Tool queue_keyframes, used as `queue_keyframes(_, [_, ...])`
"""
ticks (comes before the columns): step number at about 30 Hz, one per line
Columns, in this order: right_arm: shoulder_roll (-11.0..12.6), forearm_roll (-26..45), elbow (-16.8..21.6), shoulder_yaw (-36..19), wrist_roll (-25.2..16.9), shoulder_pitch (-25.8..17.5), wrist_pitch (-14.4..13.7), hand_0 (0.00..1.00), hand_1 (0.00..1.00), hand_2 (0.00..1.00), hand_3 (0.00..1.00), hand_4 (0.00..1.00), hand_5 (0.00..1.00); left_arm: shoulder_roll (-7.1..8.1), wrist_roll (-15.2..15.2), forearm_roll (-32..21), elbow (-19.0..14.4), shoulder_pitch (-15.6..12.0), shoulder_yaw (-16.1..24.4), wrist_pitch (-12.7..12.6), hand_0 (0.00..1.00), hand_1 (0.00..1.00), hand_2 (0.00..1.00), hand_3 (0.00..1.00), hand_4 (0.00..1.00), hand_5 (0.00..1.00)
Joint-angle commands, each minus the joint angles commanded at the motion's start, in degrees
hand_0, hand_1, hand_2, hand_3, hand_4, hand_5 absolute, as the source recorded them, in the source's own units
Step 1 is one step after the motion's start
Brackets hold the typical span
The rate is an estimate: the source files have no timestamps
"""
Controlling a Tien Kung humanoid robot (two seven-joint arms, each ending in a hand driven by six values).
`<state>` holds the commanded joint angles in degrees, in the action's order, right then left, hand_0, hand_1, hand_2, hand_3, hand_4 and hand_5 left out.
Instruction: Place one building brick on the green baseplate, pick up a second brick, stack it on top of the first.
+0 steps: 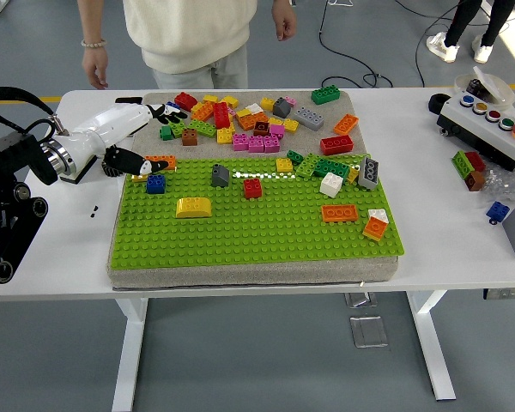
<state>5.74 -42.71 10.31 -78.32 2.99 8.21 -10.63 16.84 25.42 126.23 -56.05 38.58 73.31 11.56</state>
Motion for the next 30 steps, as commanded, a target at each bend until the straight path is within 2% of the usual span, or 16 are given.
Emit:
queue_keyframes(4, [0.0,-0.03,0.0,0.13,0.01,0.08,-0.12,0.728,0.637,0.684,0.621,0.914,0.478,-0.2,0.11,-0.93,0.27,-0.05,-0.15,-0.71,0.724,0.746,0.735,0.742,0.572,0.065])
queue_keyframes(5, [0.01,-0.04,0.0,0.15,0.02,0.09,-0.13,0.726,0.637,0.684,0.621,0.914,0.48,-0.25,0.1,-1.06,0.3,-0.08,-0.21,-0.73,0.675,0.73,0.665,0.629,0.366,0.035])
queue_keyframes(17, [0.01,0.09,0.0,-0.12,0.01,0.03,-0.02,0.729,0.637,0.684,0.623,0.918,0.487,-0.5,-0.01,-1.62,0.39,0.06,-0.16,-0.76,0.659,0.723,0.658,0.616,0.326,0.022])
queue_keyframes(22, [0.03,0.03,0.0,-0.3,-0.01,0.03,-0.06,0.729,0.637,0.684,0.623,0.918,0.487,-0.51,0.31,-1.0,0.02,0.0,0.29,0.99,0.659,0.723,0.658,0.616,0.326,0.022])
queue_keyframes(23, [0.03,0.04,0.0,-0.3,-0.01,0.02,-0.06,0.728,0.637,0.685,0.622,0.918,0.487,-0.53,0.33,-0.83,-0.05,-0.02,0.37,1.47,0.782,0.759,0.76,0.777,0.753,0.133])
queue_keyframes(28, [0.03,-0.01,0.0,-0.34,-0.04,0.02,-0.09,0.728,0.637,0.685,0.622,0.918,0.487,-0.73,0.19,0.1,-0.14,0.01,0.61,2.73,0.782,0.759,0.76,0.777,0.753,0.133])
queue_keyframes(29, [0.03,-0.03,0.0,-0.37,-0.06,0.05,-0.13,0.728,0.637,0.685,0.622,0.918,0.487,-0.91,0.04,0.64,-0.02,0.04,0.67,3.05,0.828,0.792,0.78,0.821,0.848,0.132])
queue_keyframes(30, [0.03,-0.02,0.0,-0.38,-0.07,0.07,-0.14,0.728,0.637,0.685,0.622,0.918,0.487,-1.01,-0.01,0.9,0.06,0.06,0.69,3.16,0.828,0.792,0.78,0.821,0.848,0.132])
